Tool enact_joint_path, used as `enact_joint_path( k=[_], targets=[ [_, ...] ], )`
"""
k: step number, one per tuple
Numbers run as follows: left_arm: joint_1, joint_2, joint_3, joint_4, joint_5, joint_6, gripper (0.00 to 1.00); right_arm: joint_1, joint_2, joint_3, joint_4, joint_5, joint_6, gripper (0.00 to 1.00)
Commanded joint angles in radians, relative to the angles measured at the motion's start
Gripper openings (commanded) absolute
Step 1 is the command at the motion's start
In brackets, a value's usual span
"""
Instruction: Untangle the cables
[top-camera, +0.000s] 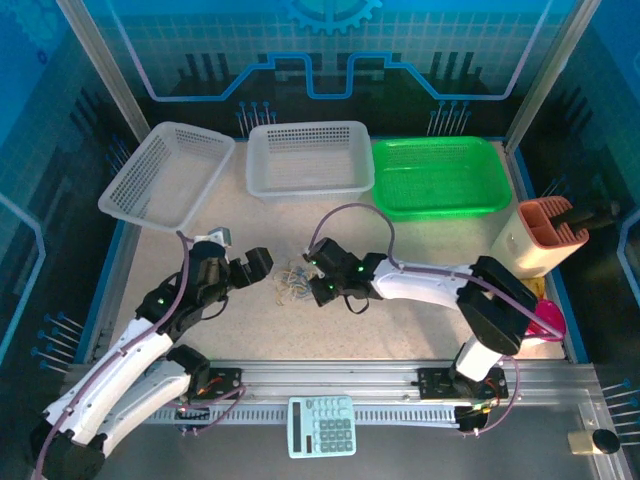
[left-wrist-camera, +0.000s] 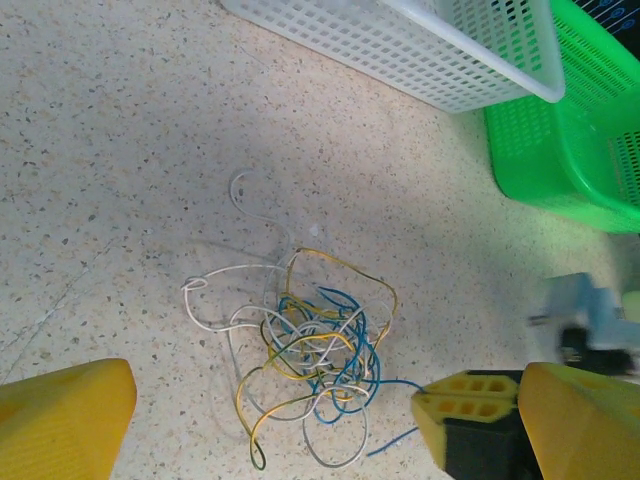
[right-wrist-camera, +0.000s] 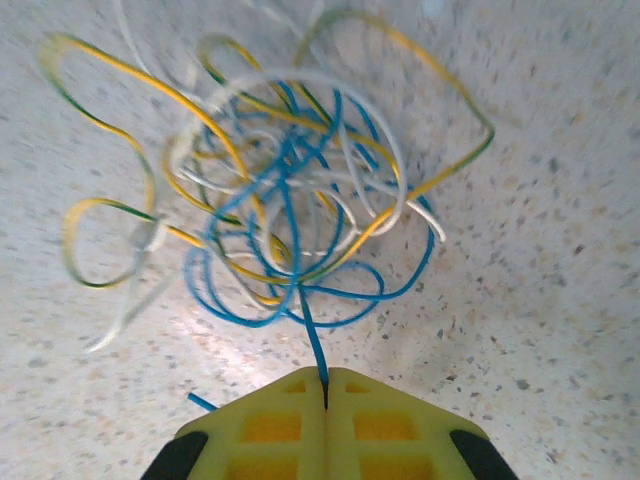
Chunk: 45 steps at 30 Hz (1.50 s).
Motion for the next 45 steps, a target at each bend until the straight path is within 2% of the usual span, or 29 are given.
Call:
enact_joint_path(
  k=[1, 17, 31, 45],
  targets=[
    [-0.006, -0.015, 0.025, 0.004, -0.005, -0.004, 0.99, -0.016, -0.091, 0.052, -0.052, 0.004, -0.036, 0.00],
    [-0.006, -0.006, 0.052, 0.052, 0.098, 0.058, 0.99, -0.065, -0.235, 0.280, -0.164, -0.117, -0.093, 0.00],
    [-0.006, 0.014, 0.044, 0.036, 0.103, 0.085, 0.99, -0.106, -0.225, 0.266, -0.153, -0.188, -0.061, 0.00],
    [-0.008, 0.080, 0.047, 0.167, 0.179, 0.096, 0.97, -0.128, -0.302, 0.345, -0.117, -0.294, -0.006, 0.00]
  ],
)
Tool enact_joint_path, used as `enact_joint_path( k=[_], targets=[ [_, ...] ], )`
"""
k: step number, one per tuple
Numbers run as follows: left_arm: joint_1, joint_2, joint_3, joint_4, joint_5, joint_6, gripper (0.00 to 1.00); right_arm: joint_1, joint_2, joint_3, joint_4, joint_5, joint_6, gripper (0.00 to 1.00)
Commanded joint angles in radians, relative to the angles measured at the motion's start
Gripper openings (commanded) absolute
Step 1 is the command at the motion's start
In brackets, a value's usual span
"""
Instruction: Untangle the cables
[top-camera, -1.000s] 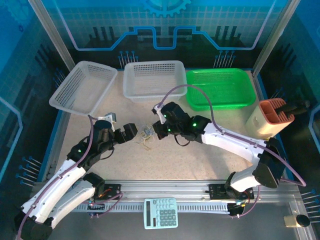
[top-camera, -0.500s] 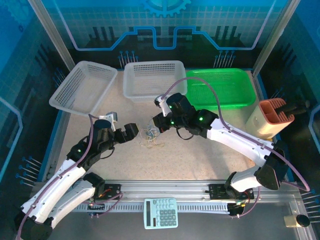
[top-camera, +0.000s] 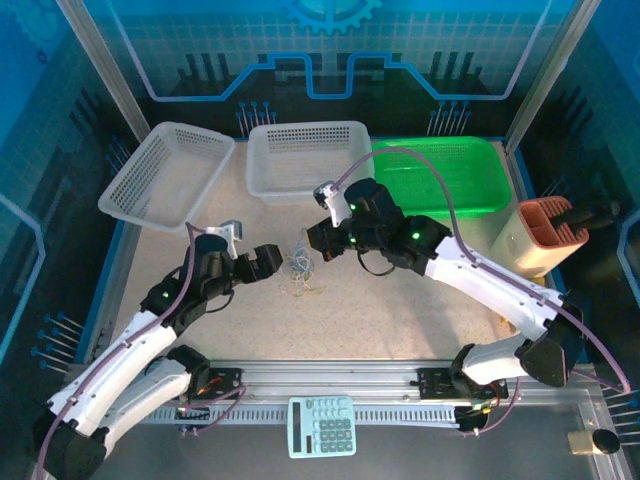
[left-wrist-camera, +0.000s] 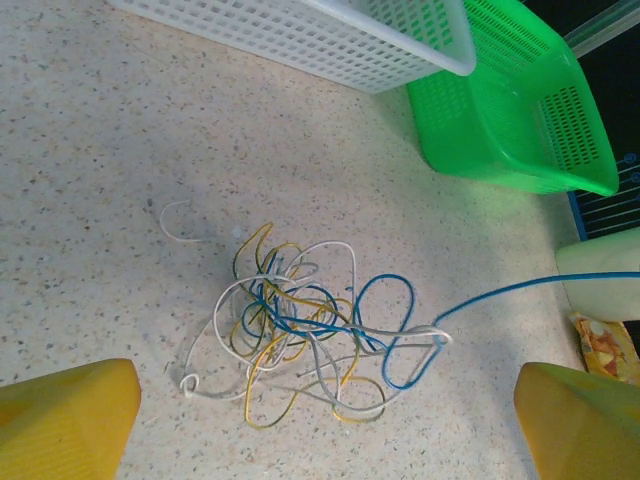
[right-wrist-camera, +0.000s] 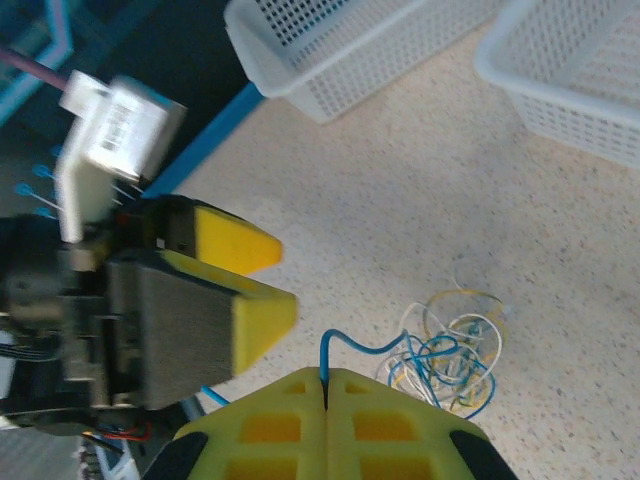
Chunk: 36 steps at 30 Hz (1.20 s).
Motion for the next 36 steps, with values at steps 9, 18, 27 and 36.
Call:
enact_joint_path(
  k=[9, 18, 27, 36],
  targets=[
    [-0.024, 0.078, 0.034, 0.155, 0.068, 0.040, 0.97, -0.024, -0.012, 0.076, 0.053, -0.083, 0.063, 0.00],
    [-0.059, 0.187, 0.049, 0.247, 0.060, 0.063, 0.97, -0.026, 0.010, 0.061, 0.092, -0.106, 0.099, 0.00],
    [-0.098, 0.270, 0.005, 0.380, 0.024, 0.066, 0.89, -0.025, 0.017, 0.045, 0.139, -0.137, 0.139, 0.00],
    [-0.111, 0.313, -0.067, 0.457, -0.007, 0.067, 0.81, -0.029, 0.009, 0.110, 0.143, -0.142, 0.150, 0.00]
  ],
)
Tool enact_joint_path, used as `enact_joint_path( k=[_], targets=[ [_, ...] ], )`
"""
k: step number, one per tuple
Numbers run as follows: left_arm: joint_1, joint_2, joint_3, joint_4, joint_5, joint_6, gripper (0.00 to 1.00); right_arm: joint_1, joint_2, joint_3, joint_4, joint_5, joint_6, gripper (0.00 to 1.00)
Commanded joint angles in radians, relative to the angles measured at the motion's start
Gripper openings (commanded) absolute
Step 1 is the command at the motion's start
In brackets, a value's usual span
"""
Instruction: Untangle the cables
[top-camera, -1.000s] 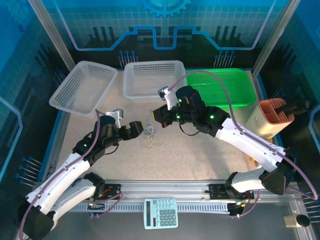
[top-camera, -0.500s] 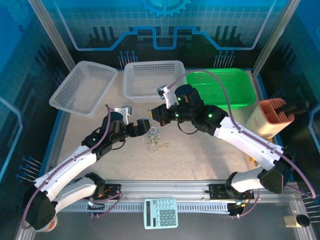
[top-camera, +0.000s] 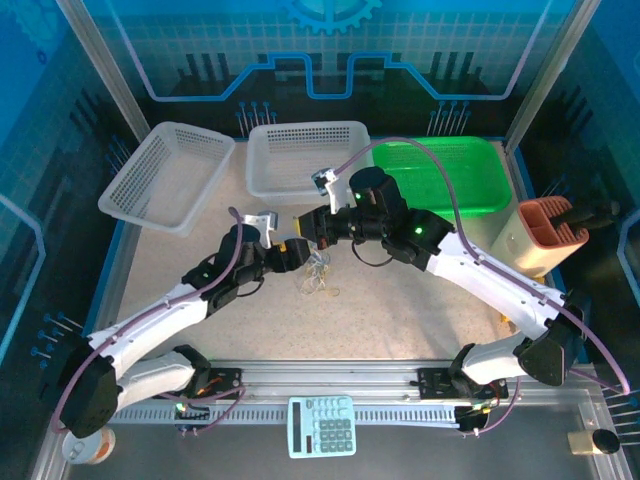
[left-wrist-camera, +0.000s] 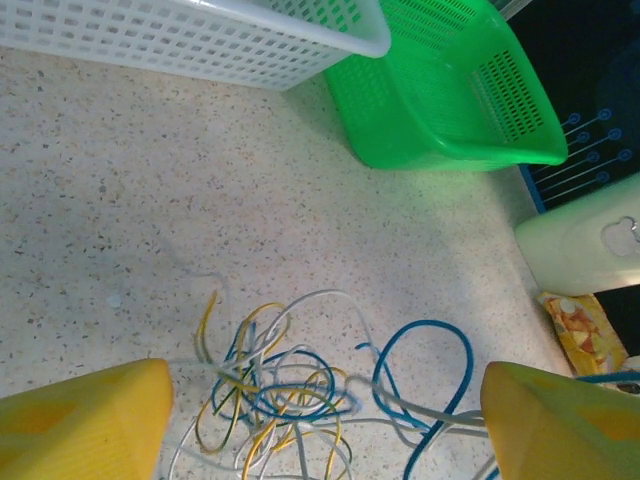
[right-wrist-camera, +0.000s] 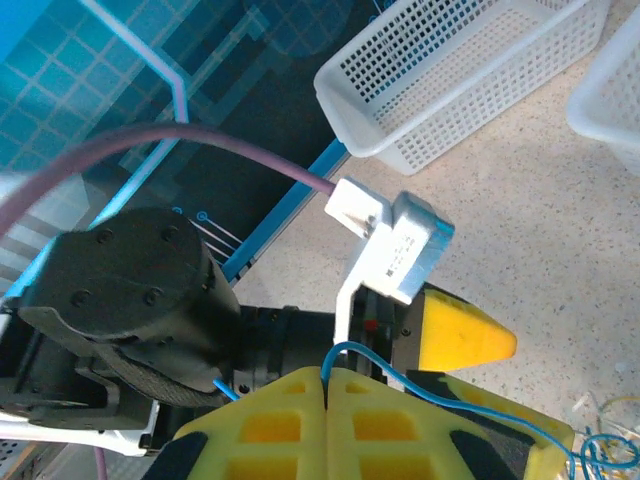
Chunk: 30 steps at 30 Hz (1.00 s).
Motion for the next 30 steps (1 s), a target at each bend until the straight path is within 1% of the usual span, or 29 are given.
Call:
enact_joint_path(
  k=[1, 8, 17, 21, 24, 27, 30],
  targets=[
    [-0.009, 0.001, -0.051, 0.056, -0.030, 0.017, 0.81, -0.017, -0.008, 0.073, 0.035, -0.017, 0.014, 0.00],
    [-0.009, -0.041, -0.129, 0.038, -0.051, 0.016, 0.81, -0.052, -0.027, 0.095, 0.071, -0.009, 0.034, 0.00],
    [-0.009, -0.271, -0.147, -0.114, -0.104, 0.050, 0.86, -0.087, -0.045, 0.038, 0.099, -0.028, 0.063, 0.00],
    [-0.009, -0.346, -0.116, -0.131, -0.092, 0.075, 0.88, -0.088, -0.036, 0.034, 0.093, -0.048, 0.064, 0.00],
    [-0.009, -0.332, -0.077, -0.126, -0.070, 0.132, 0.89, -0.087, -0.028, 0.031, 0.096, -0.056, 0.070, 0.00],
    [-0.010, -0.270, -0.034, -0.104, -0.034, 0.185, 0.90, -0.086, -0.021, 0.032, 0.103, -0.067, 0.079, 0.00],
    [-0.009, -0.188, -0.010, -0.044, -0.007, 0.211, 0.90, -0.084, -0.012, 0.035, 0.109, -0.071, 0.087, 0.00]
  ],
)
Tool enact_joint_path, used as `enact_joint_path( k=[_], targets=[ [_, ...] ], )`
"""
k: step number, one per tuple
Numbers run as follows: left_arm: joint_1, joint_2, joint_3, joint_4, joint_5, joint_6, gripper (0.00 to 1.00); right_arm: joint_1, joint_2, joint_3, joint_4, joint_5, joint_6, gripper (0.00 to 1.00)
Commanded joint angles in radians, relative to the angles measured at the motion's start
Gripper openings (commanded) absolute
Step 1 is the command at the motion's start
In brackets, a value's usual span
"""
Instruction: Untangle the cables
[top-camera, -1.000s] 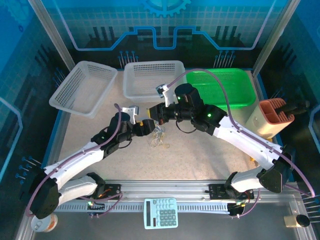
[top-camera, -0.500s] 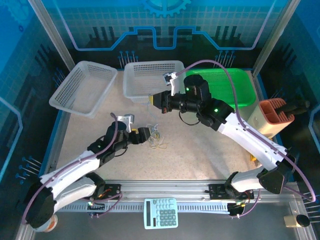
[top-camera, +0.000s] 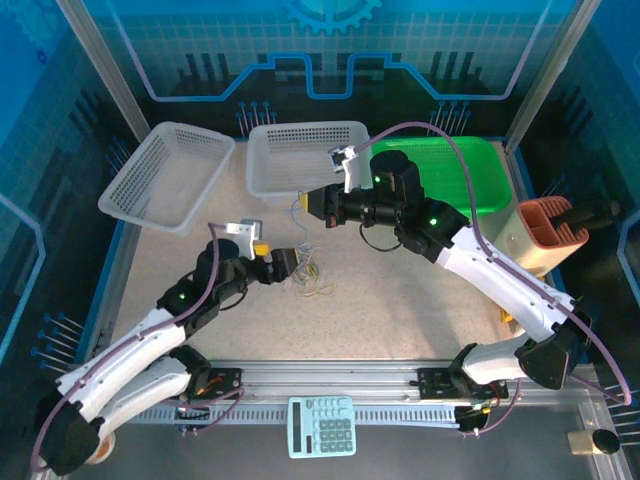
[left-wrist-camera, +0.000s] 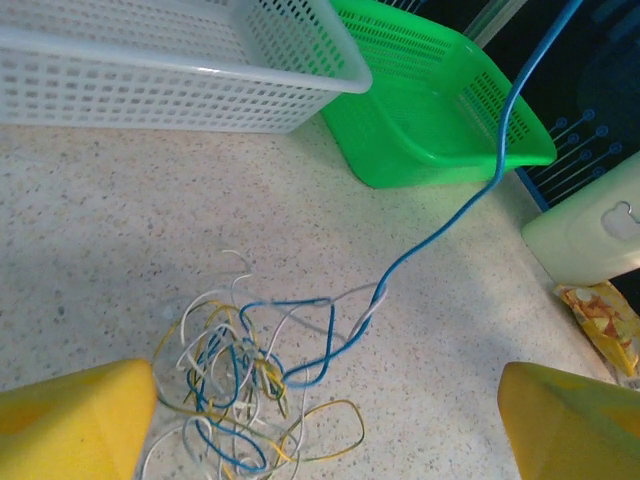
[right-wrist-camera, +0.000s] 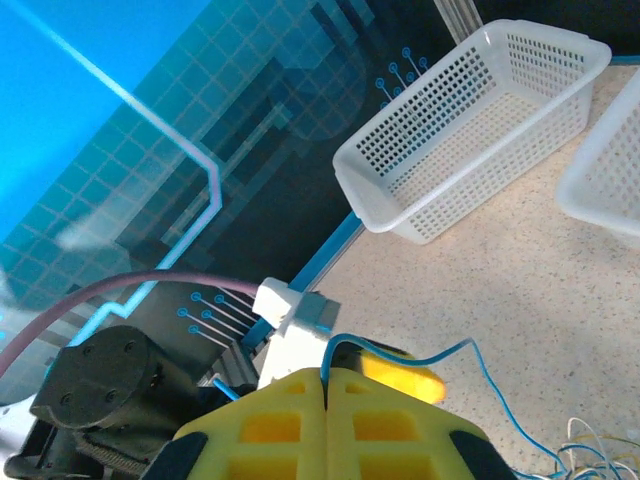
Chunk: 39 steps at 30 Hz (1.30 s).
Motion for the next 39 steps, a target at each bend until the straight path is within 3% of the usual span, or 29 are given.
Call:
enact_joint_path(
  k=[1, 6, 14, 19, 35, 39],
  targets=[
    [-0.006, 0.078, 0.048, 0.072, 0.048, 0.077, 0.90, -0.001, 0.011, -0.005, 0.040, -0.025, 0.021, 0.00],
    [-0.008, 0.225, 0.104, 0.163, 0.050, 0.087, 0.89, 0.015, 0.025, 0.006, 0.037, -0.027, 0.024, 0.00],
    [-0.012, 0.360, 0.041, 0.275, -0.028, 0.066, 0.58, 0.016, 0.016, 0.084, 0.001, -0.042, 0.020, 0.00],
    [-0.011, 0.375, -0.025, 0.328, -0.048, 0.042, 0.49, 0.003, 0.000, 0.142, -0.008, -0.061, 0.025, 0.00],
    [-0.011, 0.352, -0.113, 0.357, -0.066, 0.009, 0.41, -0.120, -0.064, 0.176, 0.185, -0.154, 0.178, 0.00],
    [-0.012, 0.302, -0.120, 0.341, -0.049, 0.006, 0.45, -0.119, -0.068, 0.150, 0.193, -0.160, 0.185, 0.00]
  ],
)
